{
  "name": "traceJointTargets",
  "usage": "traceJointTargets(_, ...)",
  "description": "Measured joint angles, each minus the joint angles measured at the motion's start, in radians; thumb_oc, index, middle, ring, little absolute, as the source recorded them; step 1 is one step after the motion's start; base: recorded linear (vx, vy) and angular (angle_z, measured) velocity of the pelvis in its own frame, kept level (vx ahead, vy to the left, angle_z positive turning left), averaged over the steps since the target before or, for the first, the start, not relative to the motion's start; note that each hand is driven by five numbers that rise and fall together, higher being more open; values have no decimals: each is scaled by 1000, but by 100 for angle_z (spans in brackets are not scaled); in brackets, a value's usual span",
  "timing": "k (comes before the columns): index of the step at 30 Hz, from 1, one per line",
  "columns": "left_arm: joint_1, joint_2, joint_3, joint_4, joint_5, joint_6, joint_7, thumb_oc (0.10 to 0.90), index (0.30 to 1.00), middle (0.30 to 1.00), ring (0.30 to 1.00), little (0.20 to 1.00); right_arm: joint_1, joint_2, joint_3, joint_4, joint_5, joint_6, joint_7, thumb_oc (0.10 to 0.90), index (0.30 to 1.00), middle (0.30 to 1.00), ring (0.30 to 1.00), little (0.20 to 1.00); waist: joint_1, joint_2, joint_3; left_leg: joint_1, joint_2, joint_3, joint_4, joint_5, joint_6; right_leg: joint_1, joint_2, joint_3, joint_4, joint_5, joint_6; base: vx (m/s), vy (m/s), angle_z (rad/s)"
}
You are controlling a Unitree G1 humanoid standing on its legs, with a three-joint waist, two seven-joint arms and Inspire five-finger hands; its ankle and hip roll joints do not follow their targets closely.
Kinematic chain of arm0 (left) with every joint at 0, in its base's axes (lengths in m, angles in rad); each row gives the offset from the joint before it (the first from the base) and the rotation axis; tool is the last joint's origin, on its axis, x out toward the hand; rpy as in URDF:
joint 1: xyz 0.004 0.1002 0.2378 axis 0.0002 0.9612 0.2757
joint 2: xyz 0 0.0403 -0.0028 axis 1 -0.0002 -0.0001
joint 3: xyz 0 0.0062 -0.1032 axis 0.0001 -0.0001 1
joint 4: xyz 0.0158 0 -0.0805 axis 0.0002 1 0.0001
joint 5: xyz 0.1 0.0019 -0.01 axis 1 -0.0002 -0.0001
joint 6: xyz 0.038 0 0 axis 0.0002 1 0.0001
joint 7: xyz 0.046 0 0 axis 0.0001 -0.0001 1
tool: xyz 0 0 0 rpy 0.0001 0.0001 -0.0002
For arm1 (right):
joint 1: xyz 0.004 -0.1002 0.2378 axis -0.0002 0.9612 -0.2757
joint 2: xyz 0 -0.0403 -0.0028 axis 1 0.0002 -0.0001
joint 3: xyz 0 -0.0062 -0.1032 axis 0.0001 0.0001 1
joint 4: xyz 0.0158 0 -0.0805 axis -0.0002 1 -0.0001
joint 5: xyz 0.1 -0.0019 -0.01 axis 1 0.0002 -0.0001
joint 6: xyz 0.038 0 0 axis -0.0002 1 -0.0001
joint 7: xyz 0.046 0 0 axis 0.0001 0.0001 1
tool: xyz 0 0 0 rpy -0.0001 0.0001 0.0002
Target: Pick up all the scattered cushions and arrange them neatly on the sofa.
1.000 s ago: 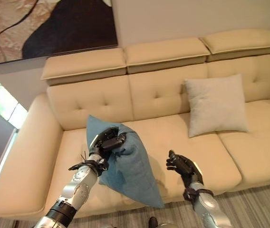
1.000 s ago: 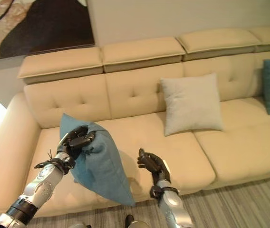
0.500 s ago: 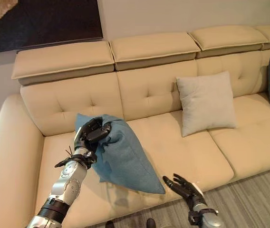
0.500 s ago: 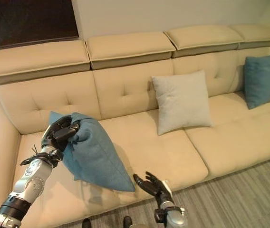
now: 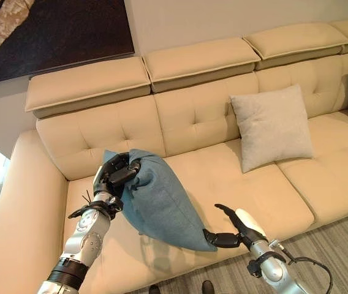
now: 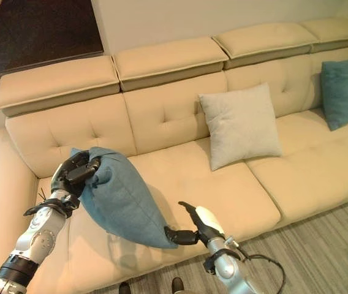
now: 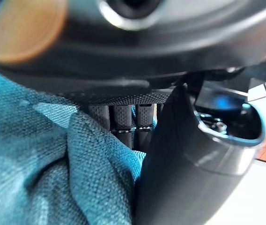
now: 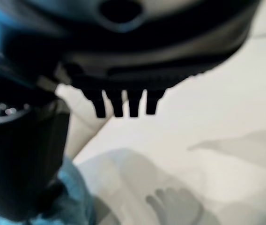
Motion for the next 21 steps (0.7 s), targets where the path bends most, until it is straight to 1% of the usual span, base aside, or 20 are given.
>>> traceJointTargets(3,-3,3,1,13,0,0,0,400,300,300,300,300,22,-34,-13,-63,-1,-18,-2,800,900,900,900,900,-5,5,-2,0,-2,0,0,0,0,0,-2,-3,0,-1,1,-34,7,3)
traceJointTargets(4,-6,6,2,18,-1,0,0,400,300,300,300,300,50,-37,-47,-114,3,-22,1,800,900,900,900,900,-5,8,-4,-3,-2,-2,0,-1,1,0,-2,-7,0,-2,3,-24,2,6)
traceJointTargets(6,-10,10,3,28,-1,0,0,400,300,300,300,300,66,-38,-68,-135,18,-26,4,800,900,900,900,900,-10,9,-5,-3,-2,-1,0,-1,1,-1,-2,-6,0,-2,3,-46,7,2)
traceJointTargets(7,-20,11,4,54,-1,-1,-1,400,300,300,300,300,108,-38,-106,-185,50,-32,15,800,900,900,900,900,-10,16,-9,-6,-3,0,0,-1,2,-5,-3,-5,0,-2,4,-54,7,-3)
traceJointTargets(8,-24,11,6,69,-1,-1,1,400,300,300,300,300,126,-38,-120,-202,71,-40,20,800,900,900,900,900,-14,19,-12,-7,-3,2,0,-2,2,-7,-3,-3,0,-3,4,-51,6,-4)
traceJointTargets(10,-34,11,13,105,-1,-2,1,400,300,300,300,300,163,-38,-153,-248,117,-47,28,800,900,900,900,900,-30,28,-18,-15,-4,6,0,-2,3,-22,-3,5,-1,-2,7,-36,6,-10)
traceJointTargets(11,-34,11,17,113,-1,-4,1,400,300,300,300,300,173,-38,-166,-263,128,-50,33,800,900,900,900,900,-32,32,-20,-20,-4,7,0,-2,3,-26,-4,7,-1,-1,8,-19,5,-10)
traceJointTargets(12,-37,12,21,123,0,-5,3,400,300,300,300,300,182,-38,-183,-275,160,-52,42,800,900,900,900,900,-52,35,-22,-26,-4,8,0,-2,3,-32,-4,8,0,2,8,-10,6,-5)
traceJointTargets(14,-38,12,21,124,0,-5,3,400,300,300,300,300,195,-35,-208,-285,211,-53,53,800,900,900,900,900,-65,36,-23,-26,-4,10,-1,-2,3,-33,-4,10,0,2,8,-17,6,-4)
traceJointTargets(16,-39,12,21,124,2,-5,4,400,300,300,300,300,195,-36,-219,-287,266,-53,67,800,900,900,900,900,-81,36,-23,-27,-4,12,0,-2,3,-35,-4,12,0,2,8,-15,-1,-4)
traceJointTargets(21,-65,11,15,151,8,-5,3,400,300,300,300,300,200,-45,-201,-314,338,-53,117,800,900,900,900,900,-81,36,-23,-26,-3,21,0,-2,3,-39,-3,21,0,4,8,-11,-10,-5)
